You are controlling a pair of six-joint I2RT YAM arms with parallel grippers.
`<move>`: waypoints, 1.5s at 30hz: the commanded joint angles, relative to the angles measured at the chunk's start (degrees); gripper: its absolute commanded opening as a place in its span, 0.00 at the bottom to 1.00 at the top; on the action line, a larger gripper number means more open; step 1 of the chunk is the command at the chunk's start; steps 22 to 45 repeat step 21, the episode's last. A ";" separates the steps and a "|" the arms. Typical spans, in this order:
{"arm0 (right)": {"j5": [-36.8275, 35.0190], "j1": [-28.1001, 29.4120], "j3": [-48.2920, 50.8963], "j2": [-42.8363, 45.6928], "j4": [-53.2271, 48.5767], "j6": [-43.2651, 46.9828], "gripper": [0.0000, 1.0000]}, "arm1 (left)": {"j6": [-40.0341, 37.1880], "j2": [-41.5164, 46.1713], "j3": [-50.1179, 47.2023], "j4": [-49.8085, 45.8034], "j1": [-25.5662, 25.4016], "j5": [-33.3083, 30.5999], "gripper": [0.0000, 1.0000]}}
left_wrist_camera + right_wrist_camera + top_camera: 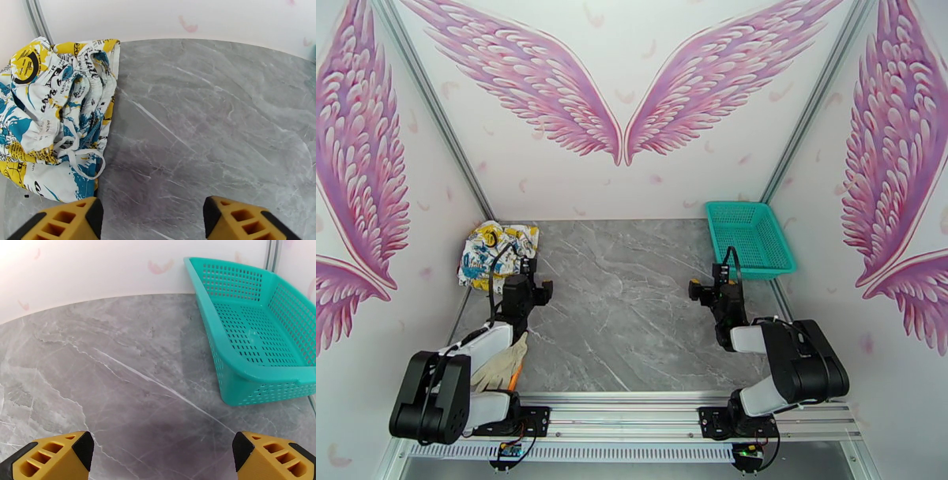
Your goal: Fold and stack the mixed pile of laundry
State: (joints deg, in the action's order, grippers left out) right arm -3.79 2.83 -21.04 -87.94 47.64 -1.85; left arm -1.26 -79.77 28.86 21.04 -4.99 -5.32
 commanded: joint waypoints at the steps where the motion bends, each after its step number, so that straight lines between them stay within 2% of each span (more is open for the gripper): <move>1: 1.38 0.29 -1.01 0.02 1.97 0.45 0.99 | -5.23 -4.25 1.80 9.47 0.76 1.00 0.74; 3: 1.24 0.32 -1.07 0.05 1.59 0.53 0.99 | -1.28 -5.42 1.23 11.28 5.20 5.42 0.75; 5: 1.20 0.40 -1.28 0.16 1.22 0.80 0.99 | 3.05 -4.95 -3.29 19.60 9.81 10.32 0.77; 6: 1.08 0.57 -1.21 0.06 1.21 0.79 0.99 | 2.80 -4.43 -4.73 21.88 9.89 10.74 0.78; 9: 0.90 0.72 -1.40 0.14 0.83 1.01 0.99 | 2.52 -7.83 -8.32 32.02 8.09 6.10 0.84; 11: 0.80 0.77 -1.46 0.12 0.85 1.01 0.99 | 2.79 -6.72 -6.99 27.28 6.35 -1.16 0.93; 13: 0.80 0.85 -1.45 0.11 0.79 1.06 0.99 | 1.36 -6.90 -5.73 25.06 4.50 -3.81 0.99; 21: 0.96 0.86 -1.81 -0.09 0.45 1.39 0.99 | 1.96 -7.07 -5.92 25.81 5.52 -1.72 0.99; 45: 0.96 0.86 -1.81 -0.09 0.45 1.39 0.99 | 1.96 -7.07 -5.92 25.81 5.52 -1.72 0.99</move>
